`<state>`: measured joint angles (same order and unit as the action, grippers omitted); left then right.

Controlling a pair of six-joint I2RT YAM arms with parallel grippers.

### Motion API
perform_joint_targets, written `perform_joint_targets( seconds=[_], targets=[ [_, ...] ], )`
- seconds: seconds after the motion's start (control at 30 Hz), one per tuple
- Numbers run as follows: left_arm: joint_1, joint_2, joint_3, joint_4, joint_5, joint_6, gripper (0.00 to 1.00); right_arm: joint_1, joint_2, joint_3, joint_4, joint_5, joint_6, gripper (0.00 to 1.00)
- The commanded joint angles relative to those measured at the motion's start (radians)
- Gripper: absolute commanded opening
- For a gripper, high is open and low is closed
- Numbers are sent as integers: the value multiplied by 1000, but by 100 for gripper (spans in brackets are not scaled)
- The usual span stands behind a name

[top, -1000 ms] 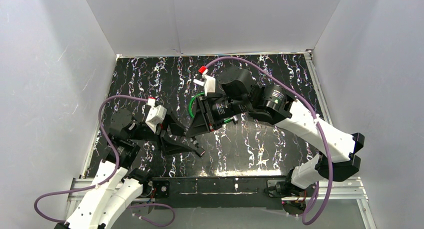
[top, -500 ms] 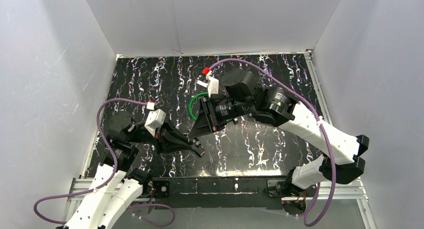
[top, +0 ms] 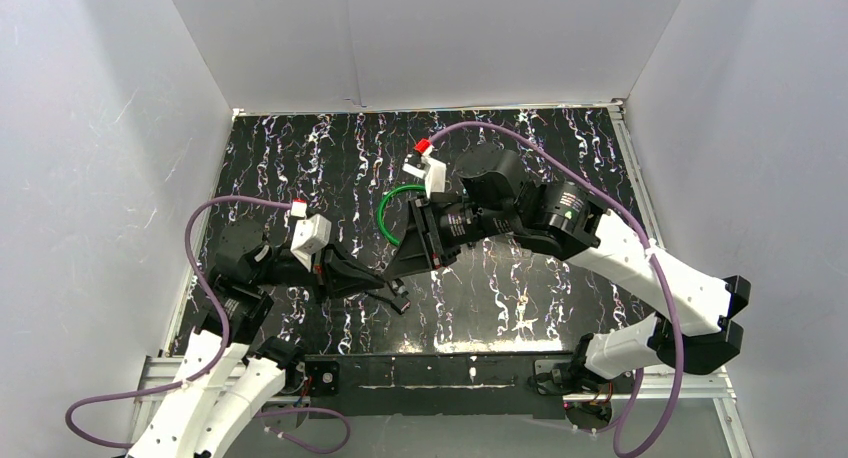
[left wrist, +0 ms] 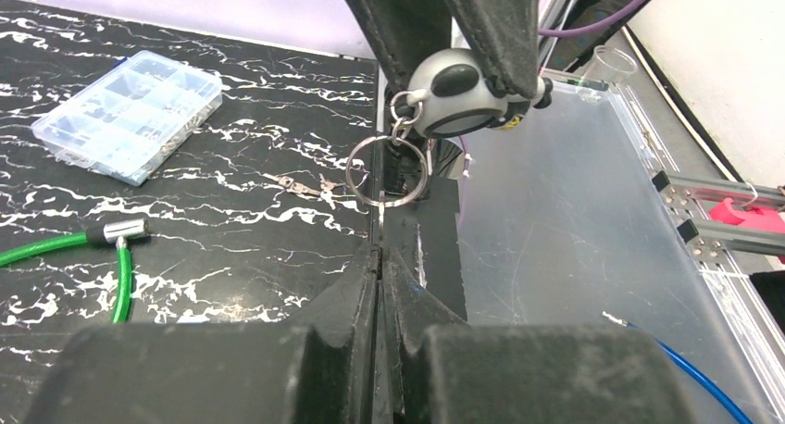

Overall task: Unlock with the key
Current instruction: Pick up the key from the center of the board.

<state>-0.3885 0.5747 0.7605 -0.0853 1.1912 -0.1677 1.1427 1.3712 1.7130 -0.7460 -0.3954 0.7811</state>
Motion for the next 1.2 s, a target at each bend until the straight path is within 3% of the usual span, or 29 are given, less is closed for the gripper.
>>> perform_joint_targets(
  seconds=[0.0, 0.17, 0.37, 0.47, 0.57, 0.63, 0.8, 0.9, 1.17],
  targets=[
    [-3, -1, 47, -98, -46, 81, 0, -3, -41, -18, 56, -3, 0, 1],
    [-3, -7, 73, -161, -51, 144, 0, -3, -57, -52, 30, 9, -5, 1],
    [-3, 10, 165, -405, -13, 359, 0, -8, -114, -106, -19, 55, -27, 2],
    [-4, 57, 251, -596, 3, 498, 0, -11, -119, -94, -75, 76, -48, 22],
    [-3, 172, 423, -930, -50, 711, 0, -12, -117, -43, -164, 125, -102, 43],
    [-3, 271, 525, -1140, -81, 844, 0, -12, -107, 14, -235, 182, -146, 49],
    [-4, 443, 695, -1439, -152, 945, 0, -12, -110, 44, -256, 282, -219, 55],
    [-4, 473, 735, -1503, -205, 945, 0, -10, -127, 8, -192, 313, -243, 56],
    [-21, 543, 873, -1598, -249, 961, 0, 65, -195, -230, 250, 305, -377, 54]
  ],
)
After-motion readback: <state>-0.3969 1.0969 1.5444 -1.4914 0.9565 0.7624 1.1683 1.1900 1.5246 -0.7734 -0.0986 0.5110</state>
